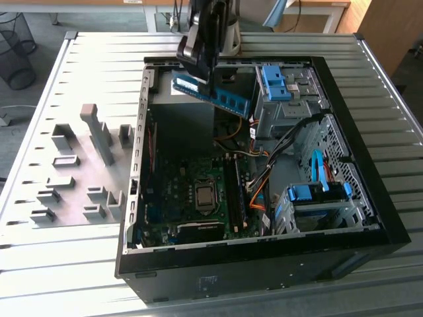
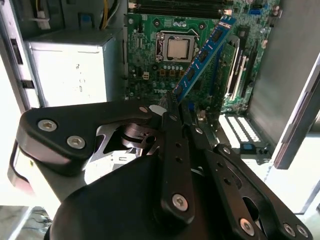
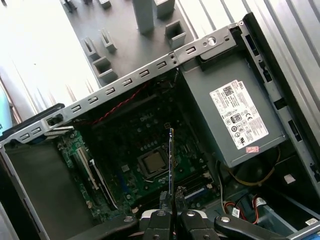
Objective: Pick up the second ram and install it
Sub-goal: 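Insert the second ram into the second slot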
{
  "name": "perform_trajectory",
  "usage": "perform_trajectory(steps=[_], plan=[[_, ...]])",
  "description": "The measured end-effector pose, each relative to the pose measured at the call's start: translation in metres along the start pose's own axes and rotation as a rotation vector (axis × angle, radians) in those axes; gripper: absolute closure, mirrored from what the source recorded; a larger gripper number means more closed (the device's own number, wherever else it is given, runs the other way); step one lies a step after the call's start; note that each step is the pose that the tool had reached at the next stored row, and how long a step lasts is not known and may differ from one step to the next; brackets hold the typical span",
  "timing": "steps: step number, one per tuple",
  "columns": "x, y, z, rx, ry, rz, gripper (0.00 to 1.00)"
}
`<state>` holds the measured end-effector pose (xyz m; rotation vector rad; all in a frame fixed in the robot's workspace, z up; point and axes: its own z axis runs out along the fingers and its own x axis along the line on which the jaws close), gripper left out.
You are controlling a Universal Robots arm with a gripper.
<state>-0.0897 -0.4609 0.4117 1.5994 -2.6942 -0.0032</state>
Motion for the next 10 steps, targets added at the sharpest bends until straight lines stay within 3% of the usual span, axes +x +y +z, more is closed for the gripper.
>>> perform_trajectory(steps=[10], plan=[[0.0000,0.0000,0.0006,-0.0008,-0.0007,0.121,0.86]])
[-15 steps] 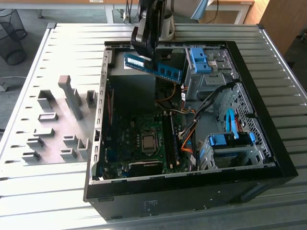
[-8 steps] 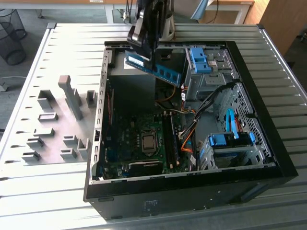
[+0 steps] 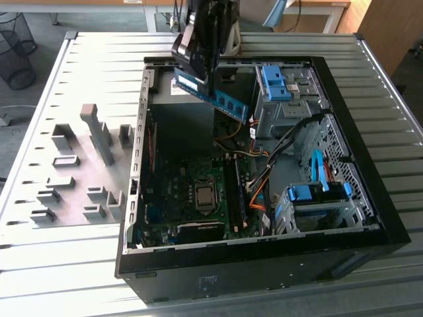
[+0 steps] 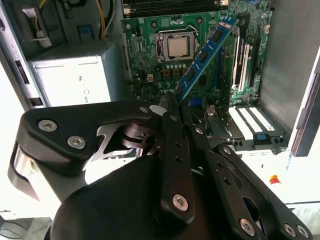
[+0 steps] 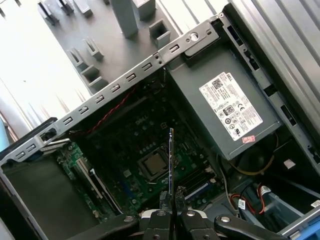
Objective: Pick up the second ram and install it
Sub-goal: 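Insert the second ram into the second slot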
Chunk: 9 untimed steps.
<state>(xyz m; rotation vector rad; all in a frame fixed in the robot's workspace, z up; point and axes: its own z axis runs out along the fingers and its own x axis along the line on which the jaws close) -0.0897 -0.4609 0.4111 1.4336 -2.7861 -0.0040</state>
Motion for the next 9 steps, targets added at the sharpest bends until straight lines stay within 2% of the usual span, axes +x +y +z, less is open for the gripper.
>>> perform_trajectory(steps=[9], plan=[[0.0000,0.0000,0.0005,-0.0006,-0.0006,0.092,0.86]])
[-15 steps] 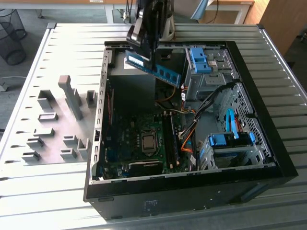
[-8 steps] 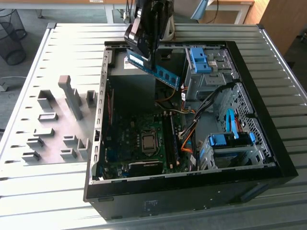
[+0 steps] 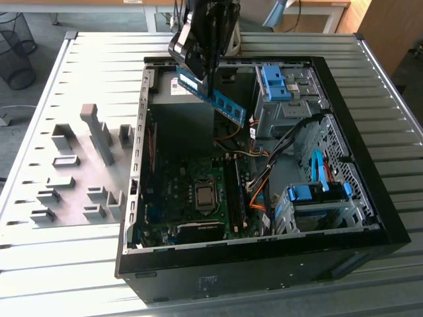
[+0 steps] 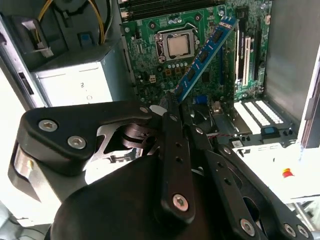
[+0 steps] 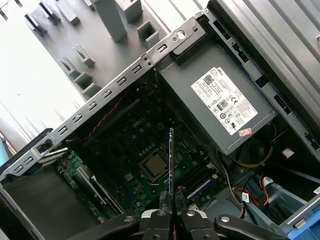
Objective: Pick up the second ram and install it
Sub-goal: 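Insert the second ram into the second slot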
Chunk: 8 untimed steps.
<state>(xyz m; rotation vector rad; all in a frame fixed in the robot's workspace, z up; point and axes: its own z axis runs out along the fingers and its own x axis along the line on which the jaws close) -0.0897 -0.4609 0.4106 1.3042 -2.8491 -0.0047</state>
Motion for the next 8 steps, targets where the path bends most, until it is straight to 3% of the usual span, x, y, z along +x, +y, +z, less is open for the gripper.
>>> perform_trajectory(steps=[8], plan=[[0.0000,0.0000,0.0006,-0.0005,-0.0005,0.080,0.86]])
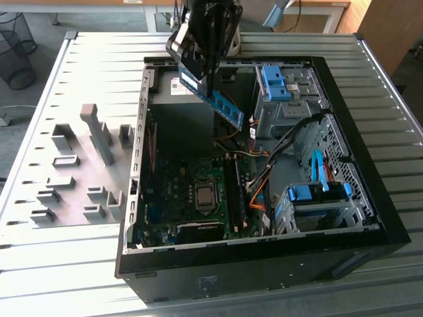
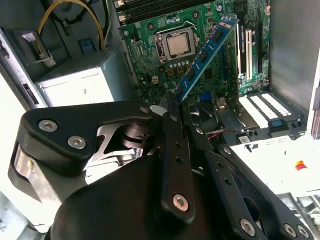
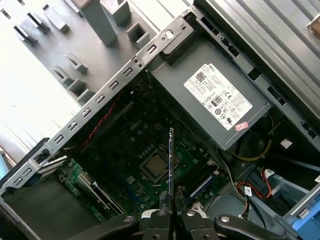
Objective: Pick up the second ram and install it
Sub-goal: 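Insert the second ram into the second slot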
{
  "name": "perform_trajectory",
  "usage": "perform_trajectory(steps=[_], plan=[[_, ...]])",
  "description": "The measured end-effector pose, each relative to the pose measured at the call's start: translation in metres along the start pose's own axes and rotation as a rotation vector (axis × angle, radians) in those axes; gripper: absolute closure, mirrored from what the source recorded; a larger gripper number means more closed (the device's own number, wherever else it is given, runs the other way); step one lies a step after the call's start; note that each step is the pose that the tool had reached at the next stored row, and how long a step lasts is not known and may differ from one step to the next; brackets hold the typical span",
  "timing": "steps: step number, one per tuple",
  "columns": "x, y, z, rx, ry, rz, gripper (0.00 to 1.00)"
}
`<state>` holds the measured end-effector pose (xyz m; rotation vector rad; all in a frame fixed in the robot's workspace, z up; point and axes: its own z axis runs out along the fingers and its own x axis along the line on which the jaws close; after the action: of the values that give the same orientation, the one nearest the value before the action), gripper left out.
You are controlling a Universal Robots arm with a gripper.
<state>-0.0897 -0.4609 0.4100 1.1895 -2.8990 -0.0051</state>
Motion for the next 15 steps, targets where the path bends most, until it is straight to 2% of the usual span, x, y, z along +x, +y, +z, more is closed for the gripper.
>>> perform_trajectory(steps=[9,15], plan=[[0.0000,0.0000,0.0005,-0.0003,-0.0004,0.054,0.86],[0.0000,0.0000,0.0009,-0.0007,-0.0007,0.124,0.86]])
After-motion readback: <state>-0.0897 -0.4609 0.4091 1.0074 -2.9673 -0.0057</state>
